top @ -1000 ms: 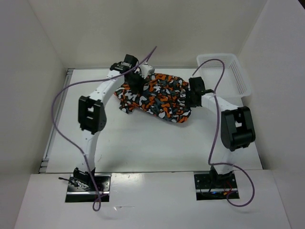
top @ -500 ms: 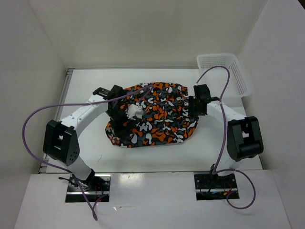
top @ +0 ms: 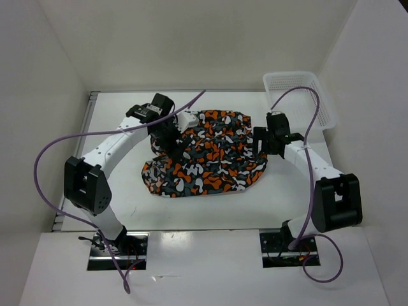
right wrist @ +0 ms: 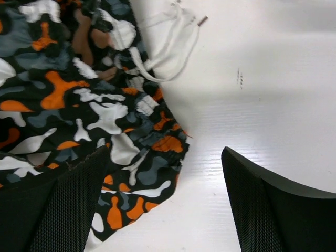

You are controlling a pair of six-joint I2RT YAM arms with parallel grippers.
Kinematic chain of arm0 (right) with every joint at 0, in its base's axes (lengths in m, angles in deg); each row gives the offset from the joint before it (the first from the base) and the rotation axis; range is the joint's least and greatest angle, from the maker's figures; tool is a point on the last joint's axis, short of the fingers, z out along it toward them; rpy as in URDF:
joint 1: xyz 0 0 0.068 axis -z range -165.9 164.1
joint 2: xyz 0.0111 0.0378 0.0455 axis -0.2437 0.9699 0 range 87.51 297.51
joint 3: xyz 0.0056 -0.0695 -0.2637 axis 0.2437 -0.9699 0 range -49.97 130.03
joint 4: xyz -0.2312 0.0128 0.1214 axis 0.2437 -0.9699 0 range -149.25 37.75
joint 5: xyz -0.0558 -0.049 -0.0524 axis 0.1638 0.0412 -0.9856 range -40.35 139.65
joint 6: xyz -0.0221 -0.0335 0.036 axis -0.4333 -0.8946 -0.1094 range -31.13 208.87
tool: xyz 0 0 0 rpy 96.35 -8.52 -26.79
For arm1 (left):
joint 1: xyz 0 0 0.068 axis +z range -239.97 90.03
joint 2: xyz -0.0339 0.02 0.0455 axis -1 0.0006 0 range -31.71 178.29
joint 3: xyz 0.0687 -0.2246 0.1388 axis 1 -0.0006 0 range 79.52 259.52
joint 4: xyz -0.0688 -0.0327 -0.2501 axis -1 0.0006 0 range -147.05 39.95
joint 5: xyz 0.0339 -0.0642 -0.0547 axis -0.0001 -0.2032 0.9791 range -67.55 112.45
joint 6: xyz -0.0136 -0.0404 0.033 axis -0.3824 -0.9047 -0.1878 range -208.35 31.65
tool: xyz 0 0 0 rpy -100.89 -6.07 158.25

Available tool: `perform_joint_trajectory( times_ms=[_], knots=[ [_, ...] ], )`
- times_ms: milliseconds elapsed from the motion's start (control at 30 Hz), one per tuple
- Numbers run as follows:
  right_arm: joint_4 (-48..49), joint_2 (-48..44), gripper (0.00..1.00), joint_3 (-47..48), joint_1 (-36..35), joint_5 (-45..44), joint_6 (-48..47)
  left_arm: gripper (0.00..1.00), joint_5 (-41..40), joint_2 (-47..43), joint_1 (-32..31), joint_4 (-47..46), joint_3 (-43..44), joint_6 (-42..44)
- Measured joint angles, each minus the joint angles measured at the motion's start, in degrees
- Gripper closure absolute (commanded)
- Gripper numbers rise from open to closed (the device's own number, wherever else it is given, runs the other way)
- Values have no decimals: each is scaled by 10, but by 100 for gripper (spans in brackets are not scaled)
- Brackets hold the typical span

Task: Fold and stack the shorts
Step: Fold the shorts

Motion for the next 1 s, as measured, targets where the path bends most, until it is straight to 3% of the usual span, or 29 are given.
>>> perform_joint_trajectory(
  times_ms=[433,667,767,800,833,867,900,933,1000],
  knots=[
    [-70,89,10,13,49,93,81,3,-6,81,-9,-49,-68,27],
    [-67,148,42,13,49,158,121,44,3,86,-9,-50,-85,40],
    [-56,155,63,14,49,182,132,63,9,86,-9,-50,-86,41],
    [-51,160,71,14,49,190,137,63,13,86,-9,-50,-86,38],
    [-49,165,74,15,50,197,139,62,17,86,-9,-50,-85,38],
    [-46,169,74,17,49,198,144,37,20,86,-9,-50,-84,37],
    [-46,173,74,22,49,201,145,18,22,86,-9,-50,-82,39],
    [-46,178,68,29,49,200,145,12,24,86,-9,-50,-78,34],
    [-41,187,63,41,49,198,144,9,28,86,-9,-50,-69,26]
  ],
)
